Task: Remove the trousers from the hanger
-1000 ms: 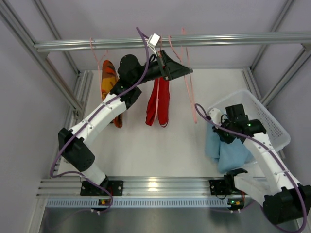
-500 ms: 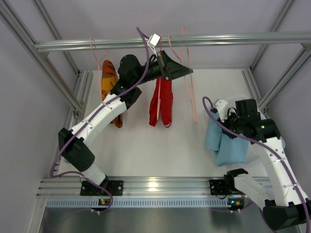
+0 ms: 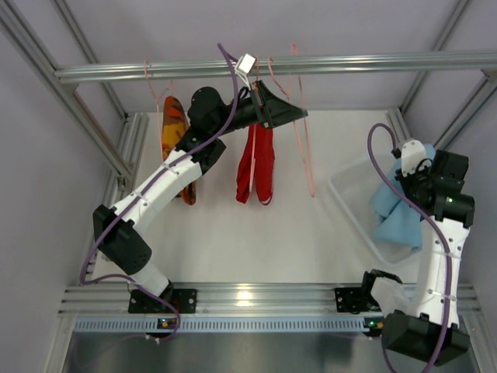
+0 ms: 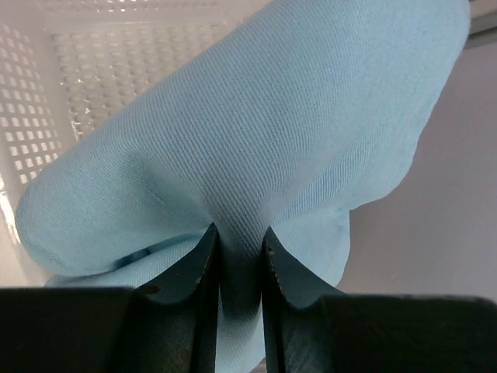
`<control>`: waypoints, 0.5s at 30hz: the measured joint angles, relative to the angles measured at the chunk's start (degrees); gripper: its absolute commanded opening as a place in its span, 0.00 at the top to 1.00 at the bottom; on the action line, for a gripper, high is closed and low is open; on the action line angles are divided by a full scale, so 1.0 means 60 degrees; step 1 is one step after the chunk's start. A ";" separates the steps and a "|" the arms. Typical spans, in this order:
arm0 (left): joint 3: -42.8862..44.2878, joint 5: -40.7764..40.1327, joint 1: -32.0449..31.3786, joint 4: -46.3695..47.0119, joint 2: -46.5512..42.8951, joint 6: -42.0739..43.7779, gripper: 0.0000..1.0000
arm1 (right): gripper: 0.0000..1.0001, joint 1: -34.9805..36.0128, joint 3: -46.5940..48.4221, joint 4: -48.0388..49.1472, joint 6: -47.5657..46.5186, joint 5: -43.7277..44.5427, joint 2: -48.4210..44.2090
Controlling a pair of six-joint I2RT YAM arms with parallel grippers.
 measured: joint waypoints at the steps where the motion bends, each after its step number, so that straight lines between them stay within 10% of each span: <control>1: 0.0000 0.0004 0.0004 0.0000 0.0000 -0.0007 1.00 | 1.00 -0.0106 -0.0131 0.0240 -0.0131 -0.0036 0.0135; 15: -0.0011 0.0244 0.0007 0.0004 0.0000 0.0106 1.00 | 1.00 -0.0244 -0.3067 0.2951 -0.1690 -0.1093 0.3224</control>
